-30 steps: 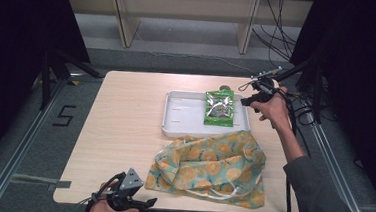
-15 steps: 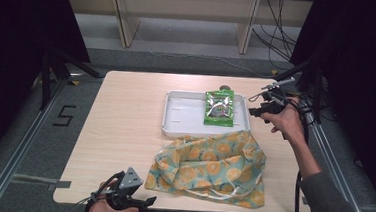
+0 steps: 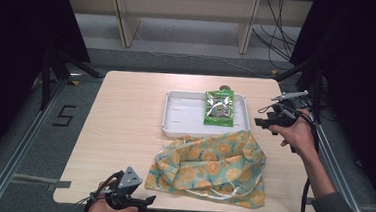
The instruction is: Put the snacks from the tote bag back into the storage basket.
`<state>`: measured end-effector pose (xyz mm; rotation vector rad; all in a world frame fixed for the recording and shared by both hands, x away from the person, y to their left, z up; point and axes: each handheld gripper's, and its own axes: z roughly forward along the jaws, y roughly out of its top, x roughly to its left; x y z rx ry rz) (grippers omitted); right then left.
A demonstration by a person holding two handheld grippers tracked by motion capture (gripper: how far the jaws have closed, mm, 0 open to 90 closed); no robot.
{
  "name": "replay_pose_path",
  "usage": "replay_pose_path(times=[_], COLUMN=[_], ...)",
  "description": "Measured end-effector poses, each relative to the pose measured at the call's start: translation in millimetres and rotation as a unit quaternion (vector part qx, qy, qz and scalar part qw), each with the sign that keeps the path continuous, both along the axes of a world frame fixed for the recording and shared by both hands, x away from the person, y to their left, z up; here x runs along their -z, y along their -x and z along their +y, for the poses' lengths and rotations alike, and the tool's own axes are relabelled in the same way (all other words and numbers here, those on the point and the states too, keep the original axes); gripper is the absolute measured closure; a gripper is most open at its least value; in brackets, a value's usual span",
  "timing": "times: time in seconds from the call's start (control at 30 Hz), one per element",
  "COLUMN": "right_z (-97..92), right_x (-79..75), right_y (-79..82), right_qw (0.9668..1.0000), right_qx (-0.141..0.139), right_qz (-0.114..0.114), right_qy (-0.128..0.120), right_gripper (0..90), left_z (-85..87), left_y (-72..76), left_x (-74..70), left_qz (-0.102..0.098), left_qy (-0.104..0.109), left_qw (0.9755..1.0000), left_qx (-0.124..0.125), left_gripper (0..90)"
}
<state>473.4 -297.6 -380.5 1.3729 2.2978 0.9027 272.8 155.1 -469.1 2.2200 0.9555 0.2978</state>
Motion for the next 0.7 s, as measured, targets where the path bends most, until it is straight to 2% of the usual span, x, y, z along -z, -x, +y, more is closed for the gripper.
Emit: replay_pose_path(times=[0.07, 0.13, 0.17, 0.23, 0.4, 0.43, 0.47, 0.5, 0.53, 0.57, 0.6, 0.63, 0.67, 0.7], right_z=[-3.0, -4.1, -3.4, -5.8, -9.7, -12.0, -12.1, -13.9, -13.9, -13.9, -12.1, -13.9, -12.9, -13.4], right_x=[2.3, 3.2, 3.0, 5.5, 5.3, 7.0, 5.8, 8.2, 8.2, 7.5, 7.4, 8.1, 8.6, 9.2], right_y=[4.4, 10.3, 13.4, 19.9, 27.4, 27.3, 29.8, 31.9, 31.9, 34.3, 37.3, 36.8, 39.7, 42.4], right_qw=[0.9999, 0.9999, 0.9999, 0.9998, 0.9996, 0.9992, 0.9993, 0.9988, 0.9988, 0.9992, 0.9991, 0.9989, 0.9991, 0.9991], right_qx=[-0.008, -0.01, -0.006, -0.014, -0.014, -0.024, -0.02, -0.03, -0.03, -0.025, -0.015, -0.027, -0.02, -0.025], right_qz=[-0.013, -0.009, -0.002, -0.01, -0.008, -0.025, -0.018, -0.028, -0.028, -0.018, -0.01, -0.022, -0.016, -0.016], right_qy=[0.001, -0.004, -0.011, -0.013, -0.023, -0.018, -0.025, -0.024, -0.024, -0.026, -0.04, -0.031, -0.034, -0.029], right_gripper=[40.8, 40.5, 40.1, 39.8, 39.5, 39.2, 39.1, 38.6, 38.6, 38.6, 38.4, 38.3, 38.2, 37.9], left_z=[-0.1, 0.1, -0.6, 0.2, 0.0, -0.2, 0.0, 0.2, 0.1, 0.1, 0.4, 0.4, 1.2, 1.2], left_y=[0.2, 0.0, 0.7, 0.2, 0.6, 0.6, 0.5, 0.5, 0.3, 0.3, 0.6, 0.6, 0.0, 0.0], left_x=[0.0, -0.2, 0.3, 0.2, -0.4, -0.3, -0.5, -0.6, -0.4, -0.6, -1.2, -1.5, -2.1, -2.1], left_qz=[-0.001, -0.003, 0.003, 0.001, 0.001, 0.001, 0.001, 0.001, -0.001, -0.002, 0.0, -0.003, -0.007, -0.007], left_qy=[0.0, 0.0, 0.006, 0.0, 0.005, 0.006, 0.004, 0.004, 0.002, 0.002, 0.003, 0.002, -0.003, -0.003], left_qw=[1.0, 1.0, 0.9999, 1.0, 1.0, 0.9999, 1.0, 1.0, 0.9999, 0.9999, 1.0, 1.0, 1.0, 1.0], left_qx=[-0.001, -0.001, -0.008, -0.008, -0.008, -0.009, -0.008, -0.008, -0.01, -0.01, -0.006, -0.006, -0.001, -0.001], left_gripper=[29.0, 29.0, 29.0, 28.8, 28.7, 28.7, 28.6, 28.5, 28.5, 28.3, 28.3, 28.2, 28.2, 28.1])
